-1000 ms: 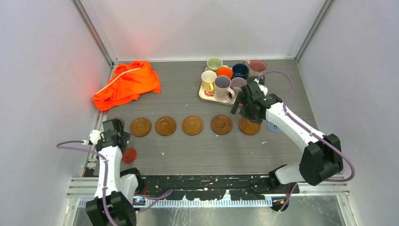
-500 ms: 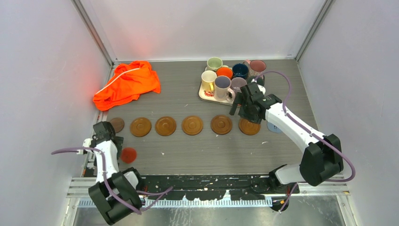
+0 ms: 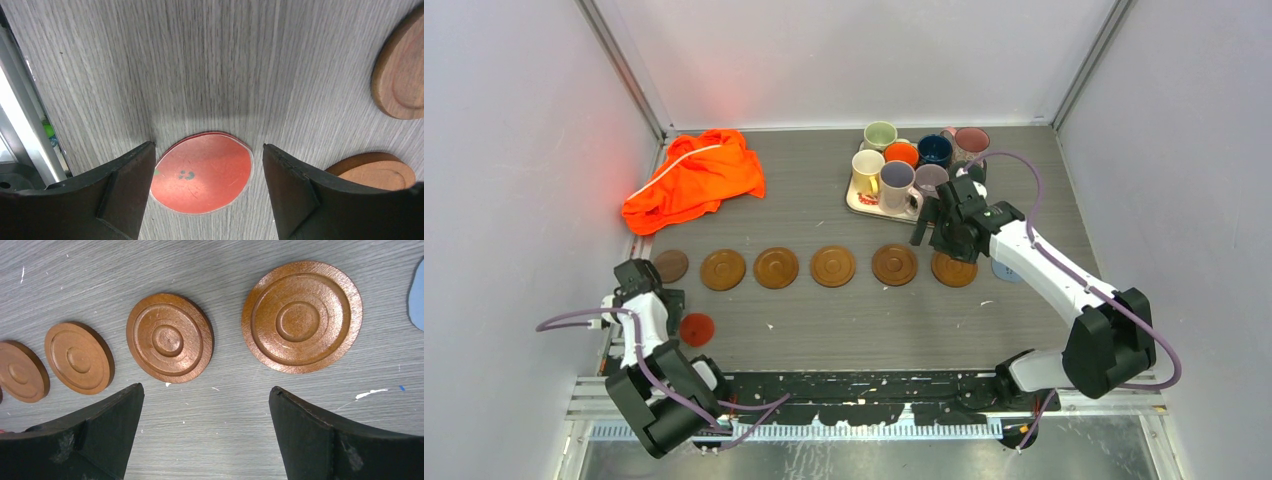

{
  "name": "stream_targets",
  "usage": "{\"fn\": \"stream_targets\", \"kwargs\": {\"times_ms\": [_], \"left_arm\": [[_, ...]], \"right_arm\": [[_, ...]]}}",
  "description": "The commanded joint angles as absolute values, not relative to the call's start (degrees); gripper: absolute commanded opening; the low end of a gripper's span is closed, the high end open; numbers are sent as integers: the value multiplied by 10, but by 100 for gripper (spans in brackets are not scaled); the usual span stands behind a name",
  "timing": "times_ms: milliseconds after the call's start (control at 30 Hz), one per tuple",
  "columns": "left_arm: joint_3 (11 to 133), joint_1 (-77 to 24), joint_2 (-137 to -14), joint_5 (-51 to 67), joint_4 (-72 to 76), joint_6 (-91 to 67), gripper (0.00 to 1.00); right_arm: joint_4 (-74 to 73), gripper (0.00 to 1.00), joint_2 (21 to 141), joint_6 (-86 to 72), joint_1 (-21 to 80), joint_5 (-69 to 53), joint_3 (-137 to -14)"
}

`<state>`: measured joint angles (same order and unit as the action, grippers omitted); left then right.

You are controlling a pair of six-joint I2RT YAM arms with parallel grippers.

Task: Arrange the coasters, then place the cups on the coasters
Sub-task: Move the coaster to the center of the board.

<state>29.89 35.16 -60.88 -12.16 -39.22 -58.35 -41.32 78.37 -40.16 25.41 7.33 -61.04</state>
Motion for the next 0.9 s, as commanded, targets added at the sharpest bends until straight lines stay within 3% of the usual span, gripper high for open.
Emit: {"fn": "stream_targets", "kwargs": {"times_ms": [0,400,867], "left_arm": [[291,357,-604,-133,-396,-594,79],[245,336,-595,-89,-402,-621,66],[240,142,-551,-119,-467,-757,63]], "right_arm": [[-390,100,767,-393,257,57,-606],[-377,100,740,-402,257,61,-575],[-371,100,719,-397,257,52,-557]]}}
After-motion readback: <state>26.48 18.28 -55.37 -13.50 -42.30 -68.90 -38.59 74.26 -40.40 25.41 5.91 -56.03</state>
